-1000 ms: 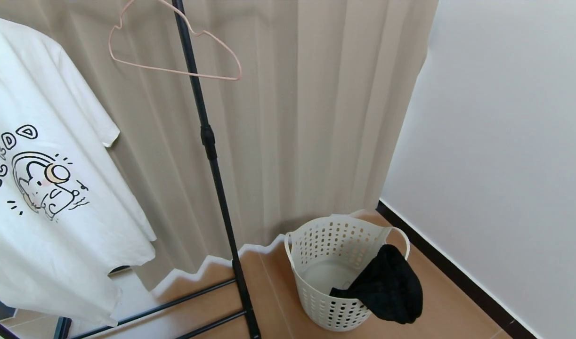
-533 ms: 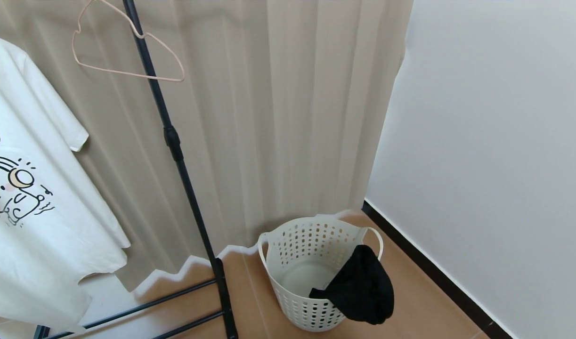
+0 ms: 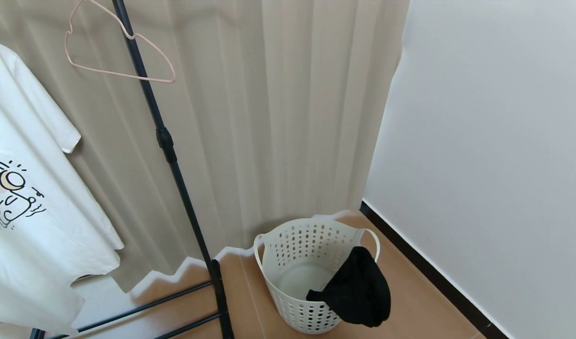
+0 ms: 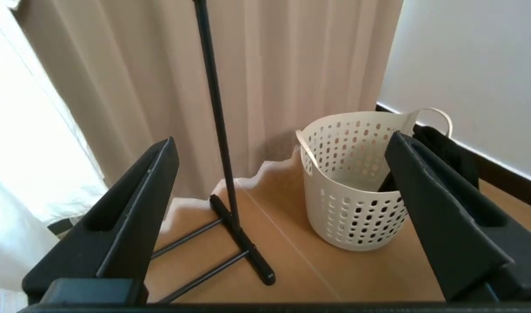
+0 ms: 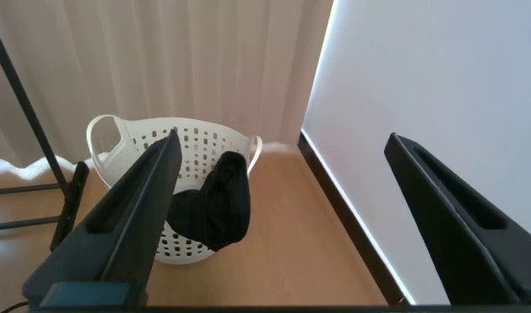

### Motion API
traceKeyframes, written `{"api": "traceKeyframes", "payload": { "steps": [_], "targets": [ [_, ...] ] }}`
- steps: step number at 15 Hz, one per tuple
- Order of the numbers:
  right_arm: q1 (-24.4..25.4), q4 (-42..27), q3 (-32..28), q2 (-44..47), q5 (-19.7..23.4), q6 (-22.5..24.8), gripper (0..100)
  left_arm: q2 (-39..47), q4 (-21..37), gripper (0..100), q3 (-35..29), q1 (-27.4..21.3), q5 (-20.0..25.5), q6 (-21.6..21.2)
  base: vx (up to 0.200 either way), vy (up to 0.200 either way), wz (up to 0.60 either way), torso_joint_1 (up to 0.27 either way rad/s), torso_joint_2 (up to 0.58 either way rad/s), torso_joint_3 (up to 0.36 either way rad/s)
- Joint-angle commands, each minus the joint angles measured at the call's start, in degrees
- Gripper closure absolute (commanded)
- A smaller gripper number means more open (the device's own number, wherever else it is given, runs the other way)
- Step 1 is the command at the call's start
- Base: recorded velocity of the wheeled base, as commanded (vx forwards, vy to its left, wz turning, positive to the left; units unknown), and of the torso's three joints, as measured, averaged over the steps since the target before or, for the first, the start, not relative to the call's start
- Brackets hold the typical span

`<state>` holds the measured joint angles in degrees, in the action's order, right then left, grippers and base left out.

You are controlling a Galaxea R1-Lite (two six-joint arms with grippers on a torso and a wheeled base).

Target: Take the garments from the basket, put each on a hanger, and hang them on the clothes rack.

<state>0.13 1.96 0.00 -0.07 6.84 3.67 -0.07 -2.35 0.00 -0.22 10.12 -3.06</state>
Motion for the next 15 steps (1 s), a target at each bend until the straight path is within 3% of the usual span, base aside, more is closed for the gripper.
{"api": "traceKeyframes", "payload": {
  "steps": [1, 15],
  "targets": [
    [0.0, 0.1, 0.0, 0.1, 0.0, 0.0, 0, 0.1, 0.0, 0, 0.0, 0.0, 0.1, 0.1, 0.000, 0.000, 0.00, 0.000, 0.00, 0.000],
    [0.0, 0.0, 0.0, 0.1, 0.0, 0.1, 0, 0.1, 0.0, 0, 0.0, 0.0, -0.1, 0.1, 0.000, 0.000, 0.00, 0.002, 0.00, -0.180]
  ]
}}
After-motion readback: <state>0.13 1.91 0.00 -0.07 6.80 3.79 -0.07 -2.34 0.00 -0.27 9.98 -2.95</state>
